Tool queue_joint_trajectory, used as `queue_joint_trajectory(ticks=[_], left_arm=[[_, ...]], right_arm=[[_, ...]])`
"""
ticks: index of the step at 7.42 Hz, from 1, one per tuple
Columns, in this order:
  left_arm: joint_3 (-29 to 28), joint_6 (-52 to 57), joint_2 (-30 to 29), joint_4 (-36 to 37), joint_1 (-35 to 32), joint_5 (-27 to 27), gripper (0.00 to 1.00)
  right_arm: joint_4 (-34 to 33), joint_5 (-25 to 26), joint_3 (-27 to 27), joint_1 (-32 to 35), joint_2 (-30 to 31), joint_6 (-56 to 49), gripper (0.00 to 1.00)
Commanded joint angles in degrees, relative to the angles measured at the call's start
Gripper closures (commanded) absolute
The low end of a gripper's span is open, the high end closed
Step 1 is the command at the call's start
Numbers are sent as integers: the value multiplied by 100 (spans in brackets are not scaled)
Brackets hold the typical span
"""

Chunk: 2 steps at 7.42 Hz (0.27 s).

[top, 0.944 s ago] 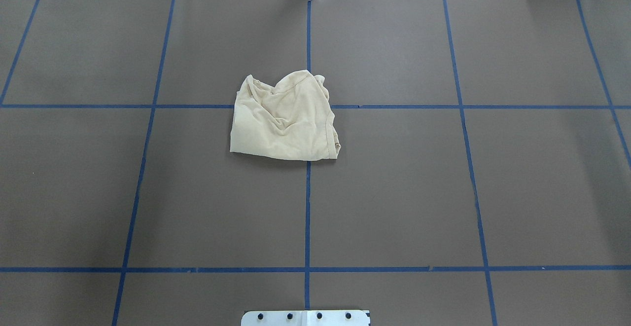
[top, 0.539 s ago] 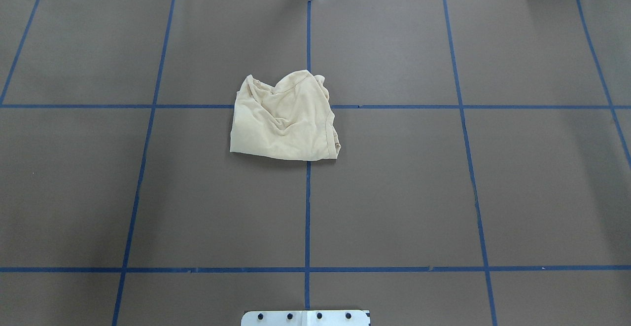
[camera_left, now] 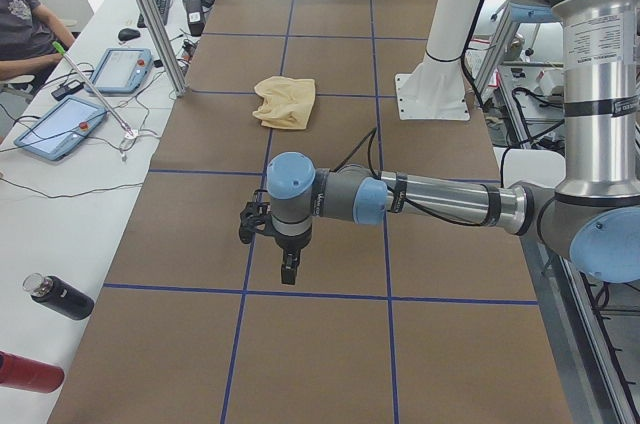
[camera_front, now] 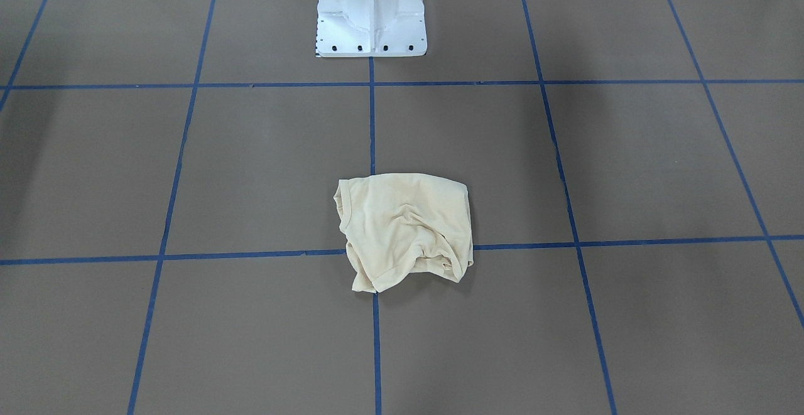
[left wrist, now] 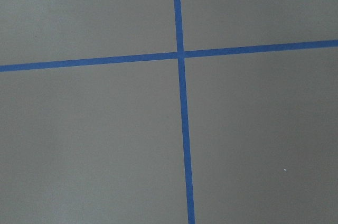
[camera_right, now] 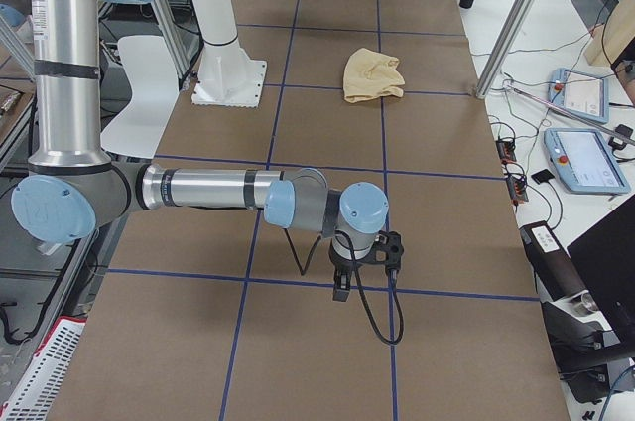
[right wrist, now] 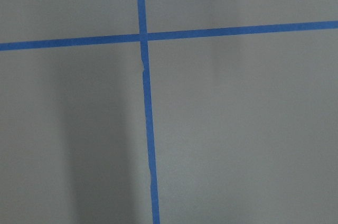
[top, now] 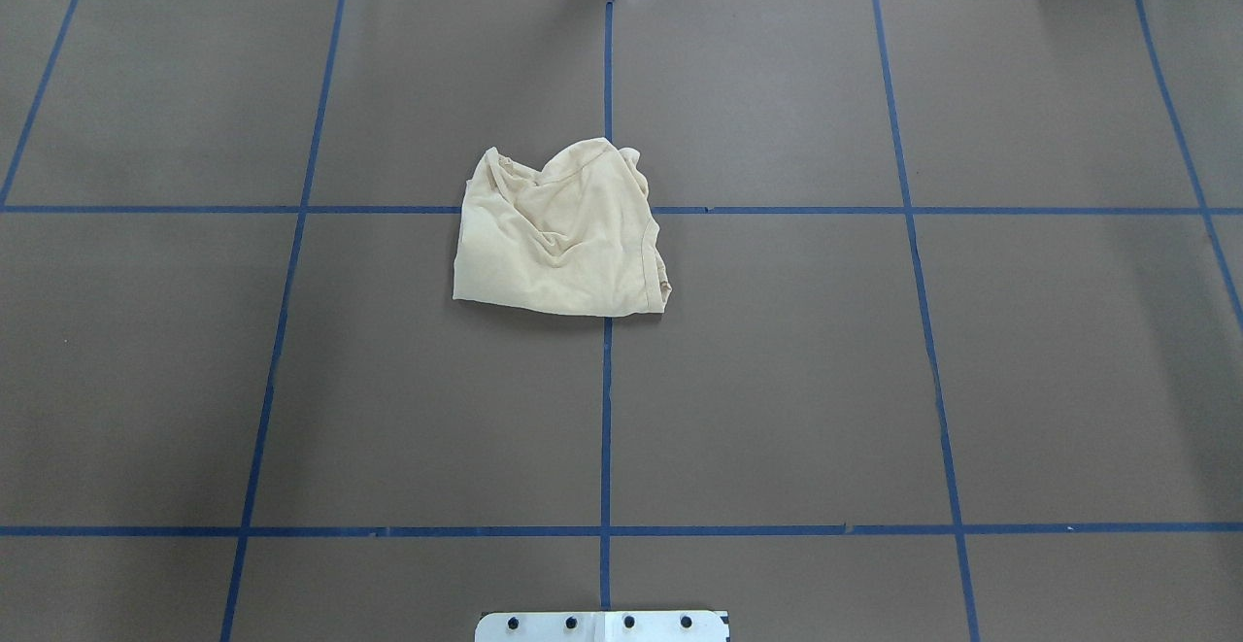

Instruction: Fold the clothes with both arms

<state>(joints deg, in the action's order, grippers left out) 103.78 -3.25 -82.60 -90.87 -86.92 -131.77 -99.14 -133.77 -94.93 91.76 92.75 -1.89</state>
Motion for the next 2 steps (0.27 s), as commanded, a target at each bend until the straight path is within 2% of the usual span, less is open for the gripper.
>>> queue_joint_trajectory(ticks=[1,2], left_arm=[[2,0,-2,0,0,-6,0],[2,0,-2,0,0,-6,0]], right_arm=[[0,0,0,0,-3,-5,0],[0,0,0,0,-3,-5,0]])
